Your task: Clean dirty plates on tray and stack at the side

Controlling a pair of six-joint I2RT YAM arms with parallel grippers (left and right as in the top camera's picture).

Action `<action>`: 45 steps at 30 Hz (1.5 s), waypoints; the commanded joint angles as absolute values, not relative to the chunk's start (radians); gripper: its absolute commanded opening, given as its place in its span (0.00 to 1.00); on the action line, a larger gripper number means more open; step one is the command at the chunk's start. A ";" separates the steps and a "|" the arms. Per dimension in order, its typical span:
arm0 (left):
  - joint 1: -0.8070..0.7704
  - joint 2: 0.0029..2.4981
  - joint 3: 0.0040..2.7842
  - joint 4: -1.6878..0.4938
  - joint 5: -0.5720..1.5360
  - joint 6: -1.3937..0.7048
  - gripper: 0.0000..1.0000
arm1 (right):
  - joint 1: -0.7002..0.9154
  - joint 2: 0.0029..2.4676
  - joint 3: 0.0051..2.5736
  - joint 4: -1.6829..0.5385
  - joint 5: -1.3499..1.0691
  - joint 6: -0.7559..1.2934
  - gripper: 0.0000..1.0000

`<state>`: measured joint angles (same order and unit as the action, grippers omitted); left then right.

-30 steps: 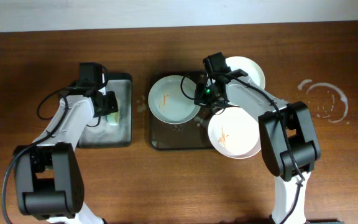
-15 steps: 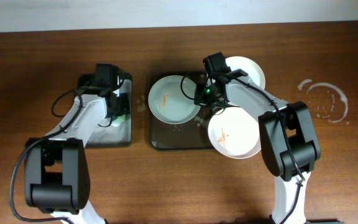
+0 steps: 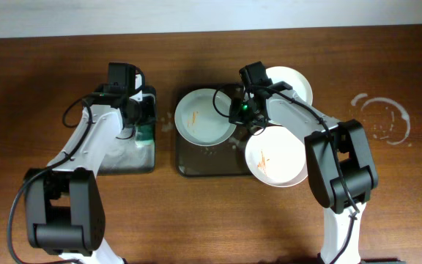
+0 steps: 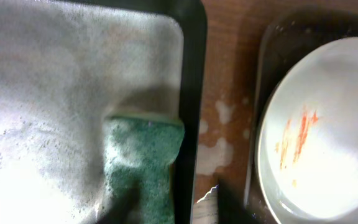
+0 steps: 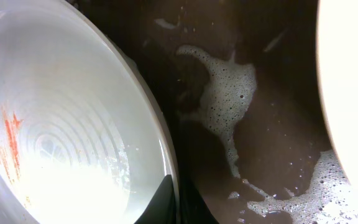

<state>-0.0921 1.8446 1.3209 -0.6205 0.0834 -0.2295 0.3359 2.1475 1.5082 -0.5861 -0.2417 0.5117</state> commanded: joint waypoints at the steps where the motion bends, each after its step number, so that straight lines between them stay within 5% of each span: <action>1: -0.068 1.813 1.340 -0.652 0.073 -0.234 0.73 | 0.332 2.156 1.518 -0.580 -0.250 0.501 0.04; 6: -0.064 1.821 1.327 -0.666 -0.028 -0.231 0.80 | 0.332 2.156 1.518 -0.580 -0.251 0.501 0.04; 10: -0.064 1.829 1.322 -0.662 -0.099 -0.181 0.71 | 0.332 2.156 1.518 -0.580 -0.251 0.491 0.05; 30: -0.064 1.976 1.322 -0.648 0.068 -0.119 0.67 | 0.332 2.156 1.519 -0.579 -0.250 0.478 0.05; 34: -0.064 1.977 1.323 -0.648 0.054 -0.118 0.32 | 0.332 2.156 1.519 -0.579 -0.250 0.478 0.05; 40: -0.064 1.977 1.322 -0.648 -0.020 -0.119 0.21 | 0.332 2.156 1.519 -0.579 -0.250 0.478 0.05; 45: -0.064 1.977 1.323 -0.648 -0.080 -0.118 0.02 | 0.332 2.156 1.519 -0.579 -0.250 0.478 0.05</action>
